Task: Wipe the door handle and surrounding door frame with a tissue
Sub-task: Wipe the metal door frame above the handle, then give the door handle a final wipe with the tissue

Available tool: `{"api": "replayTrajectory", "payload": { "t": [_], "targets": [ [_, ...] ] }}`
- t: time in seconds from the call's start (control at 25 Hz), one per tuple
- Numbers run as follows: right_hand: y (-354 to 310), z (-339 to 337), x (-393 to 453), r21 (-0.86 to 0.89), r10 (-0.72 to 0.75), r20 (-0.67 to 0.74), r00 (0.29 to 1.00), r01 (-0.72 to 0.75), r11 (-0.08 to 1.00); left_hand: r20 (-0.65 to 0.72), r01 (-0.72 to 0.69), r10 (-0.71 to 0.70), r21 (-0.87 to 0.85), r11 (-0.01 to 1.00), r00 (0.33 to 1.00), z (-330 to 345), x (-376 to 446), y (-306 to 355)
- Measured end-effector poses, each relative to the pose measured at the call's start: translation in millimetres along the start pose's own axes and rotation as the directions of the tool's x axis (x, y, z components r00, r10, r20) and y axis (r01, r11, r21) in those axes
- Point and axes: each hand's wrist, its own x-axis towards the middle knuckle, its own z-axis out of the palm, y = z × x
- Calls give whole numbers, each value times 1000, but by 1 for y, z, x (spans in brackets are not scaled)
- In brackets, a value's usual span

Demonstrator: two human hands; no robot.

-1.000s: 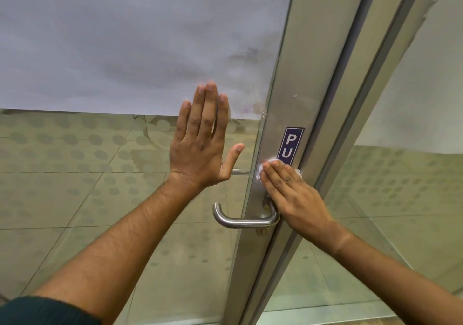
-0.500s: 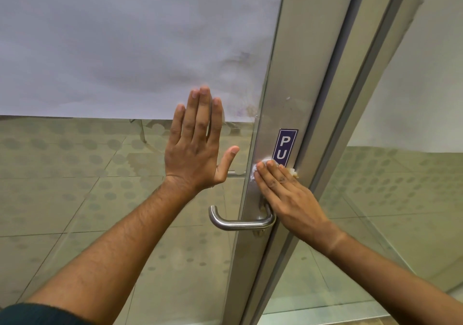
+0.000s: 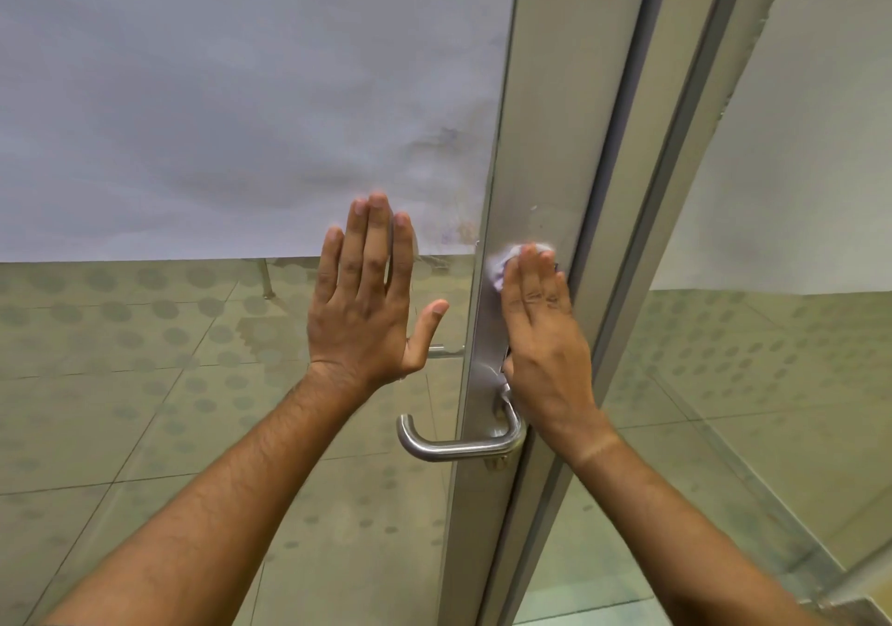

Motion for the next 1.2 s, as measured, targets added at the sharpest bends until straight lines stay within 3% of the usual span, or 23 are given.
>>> {"api": "replayTrajectory", "payload": {
  "t": [0.12, 0.28, 0.44, 0.72, 0.92, 1.2],
  "targets": [
    [-6, 3, -1, 44, 99, -19, 995, -98, 994, 3, 3, -3, -6, 1000, 1000, -1, 1, 1],
    [9, 0, -25, -3, -156, 81, 984, 157, 988, 12, 11, -10, -6, 1000, 1000, -1, 1, 0],
    [13, -9, -40, 1, -203, 189, 961, 207, 978, 35, 15, -14, -6, 1000, 999, -4, 2, 0],
    [11, -28, -39, 176, -91, 163, 982, 62, 982, 89, 18, -12, -60, 998, 996, -17, 2, 2],
    [-2, -35, -47, 196, -12, 75, 997, -3, 981, 130, -3, 18, -117, 993, 991, -30, -6, 2],
    [-36, -39, -58, 244, 24, 120, 993, -53, 968, 233, 76, -15, -253, 965, 972, -63, -56, 14]
  ]
}}
